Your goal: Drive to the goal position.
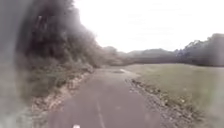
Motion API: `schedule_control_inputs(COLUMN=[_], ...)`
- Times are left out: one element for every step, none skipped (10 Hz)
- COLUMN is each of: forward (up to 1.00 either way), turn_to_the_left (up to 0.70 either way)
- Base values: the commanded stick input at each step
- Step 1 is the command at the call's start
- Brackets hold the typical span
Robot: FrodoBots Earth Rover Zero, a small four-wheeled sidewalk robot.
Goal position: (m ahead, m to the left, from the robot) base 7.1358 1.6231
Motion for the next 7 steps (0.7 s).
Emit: schedule_control_inputs(forward=[1.0,1.0,1.0,1.0,1.0,1.0,1.0], turn_to_the_left=[0.0,0.0,0.0,0.0,0.0,0.0,0.0])
